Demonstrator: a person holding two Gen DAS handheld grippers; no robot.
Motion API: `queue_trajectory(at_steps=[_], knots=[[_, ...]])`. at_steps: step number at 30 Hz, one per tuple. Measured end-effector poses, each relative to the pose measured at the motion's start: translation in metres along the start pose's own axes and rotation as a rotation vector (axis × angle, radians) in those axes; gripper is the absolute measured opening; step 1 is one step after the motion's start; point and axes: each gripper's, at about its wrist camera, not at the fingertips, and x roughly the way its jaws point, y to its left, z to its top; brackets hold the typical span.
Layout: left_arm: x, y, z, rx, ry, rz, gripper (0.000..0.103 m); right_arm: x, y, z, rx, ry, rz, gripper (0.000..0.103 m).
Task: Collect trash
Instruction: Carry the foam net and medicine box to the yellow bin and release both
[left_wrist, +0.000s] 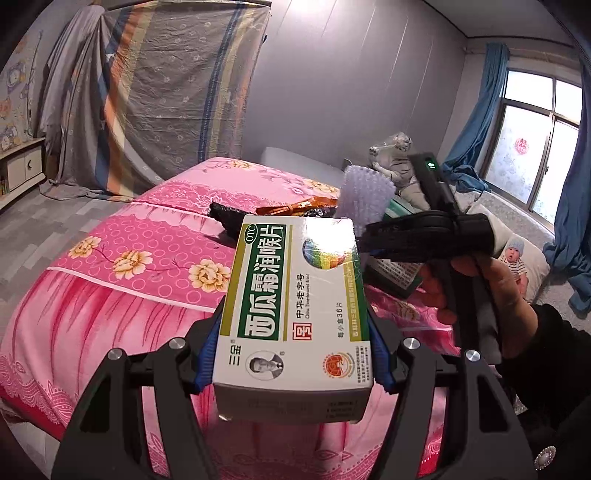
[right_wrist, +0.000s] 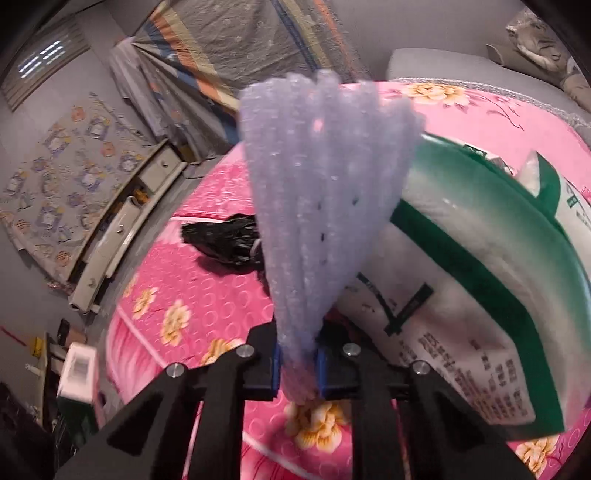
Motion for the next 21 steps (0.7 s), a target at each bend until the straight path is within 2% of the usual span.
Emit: queue_trajectory(at_steps=[3,6,9,15,18,21], knots=[[-0.003,-0.002,0.004,0.011,-0.020,0.029,0.062,-0.036,0.005,-0.005,-0.042,-0.053,0.047,0.013],[-0.002,-0.005,0.010,0.001,-0.026,0.033,0.062,-0.091,0.003,-0.013,-0.062,-0.113,0.133,0.013],[-0.001,-0.015,0.017,0.013,-0.034,0.030,0.062,-0.136,-0.006,-0.024,-0.072,-0.171,0.141,0.013],[0.001,-0.060,0.035,0.107,-0.067,0.000,0.062,-0.196,-0.041,-0.058,-0.042,-0.266,0.047,0.013],[0.006,-0.090,0.047,0.163,-0.081,-0.015,0.062,-0.223,-0.067,-0.081,0.013,-0.311,0.023,0.013],[0.010,-0.123,0.059,0.214,-0.094,-0.062,0.062,-0.246,-0.089,-0.100,0.051,-0.359,-0.017,0.013]])
